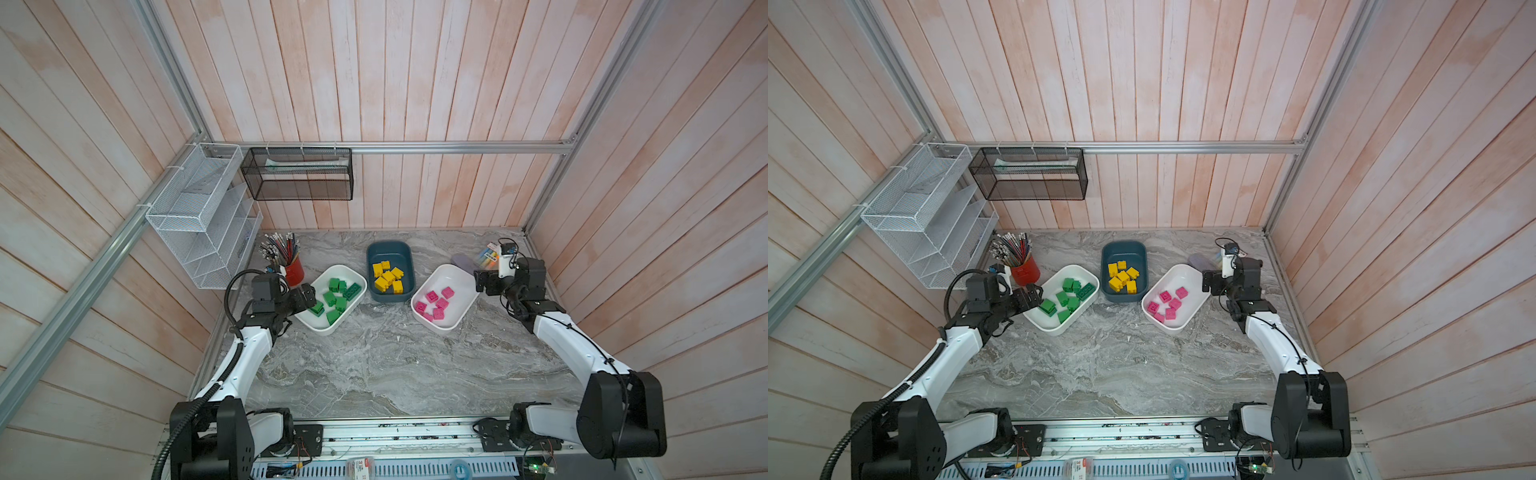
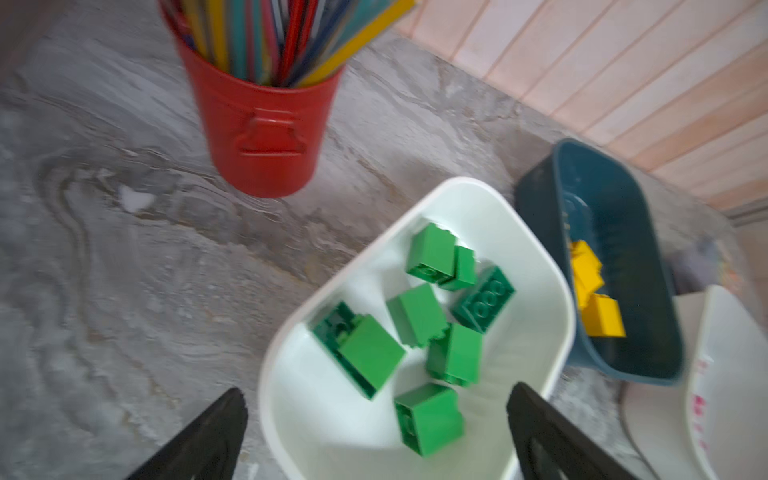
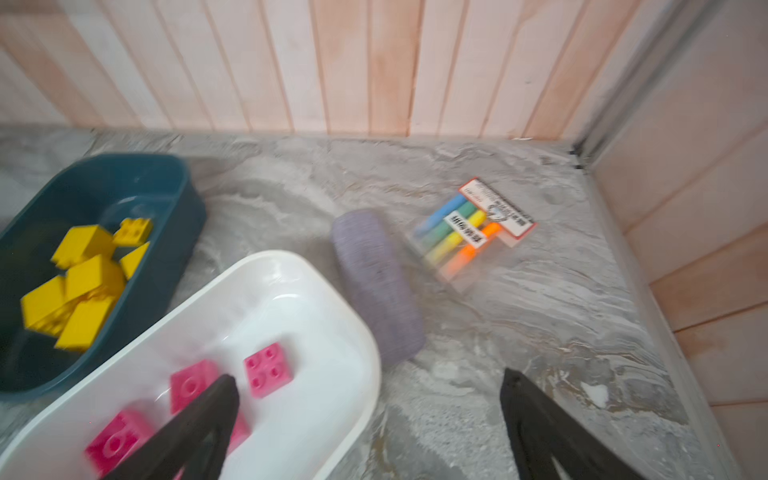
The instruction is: Sort the legos into containers by color
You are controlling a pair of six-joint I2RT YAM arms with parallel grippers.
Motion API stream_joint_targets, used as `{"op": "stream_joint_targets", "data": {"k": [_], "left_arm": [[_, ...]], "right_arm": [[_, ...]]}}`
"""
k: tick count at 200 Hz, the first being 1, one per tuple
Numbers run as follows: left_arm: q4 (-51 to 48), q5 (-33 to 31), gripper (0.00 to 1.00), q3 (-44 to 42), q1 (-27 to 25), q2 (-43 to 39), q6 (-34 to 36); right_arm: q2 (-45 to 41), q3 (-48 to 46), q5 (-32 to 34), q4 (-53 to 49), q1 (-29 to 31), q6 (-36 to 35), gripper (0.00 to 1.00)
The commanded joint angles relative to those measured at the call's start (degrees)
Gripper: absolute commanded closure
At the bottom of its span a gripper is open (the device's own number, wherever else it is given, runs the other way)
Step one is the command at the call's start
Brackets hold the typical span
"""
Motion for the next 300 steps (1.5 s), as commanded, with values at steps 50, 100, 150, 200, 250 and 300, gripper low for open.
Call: {"op": "stream_joint_targets", "data": {"k": [50, 100, 150, 200, 250, 300], "left_arm": [[35.3, -10.7, 0.0, -13.3, 2.6, 5.1, 11.8], [49.1, -3.5, 0.0, -17.3, 3.3, 9.6, 15.6], [55.1, 0.1, 0.0, -17.5, 3.3, 11.9, 15.3], [71.9, 1.1, 0.0, -23.9, 3.2, 15.3, 12.5], [71.8, 1.4, 0.0, -22.7, 2.3, 17.5, 13.1], [75.3, 0.9, 0.0, -23.3, 1.3, 20.1, 14.0]], "right_arm": [[6.5, -15.9, 0.5, 40.2, -2.6, 4.6, 0.02], [10.3, -11.6, -0.4, 38.8, -2.8, 2.7, 0.02], [3.5, -17.1, 0.1, 37.0, -2.9, 2.8, 0.02], [4.7, -22.8, -3.4, 40.8, -2.8, 4.5, 0.02], [7.8, -20.9, -6.1, 40.9, -2.8, 3.6, 0.02], [6.4, -24.6, 0.2, 48.4, -2.1, -2.9, 0.02]]}}
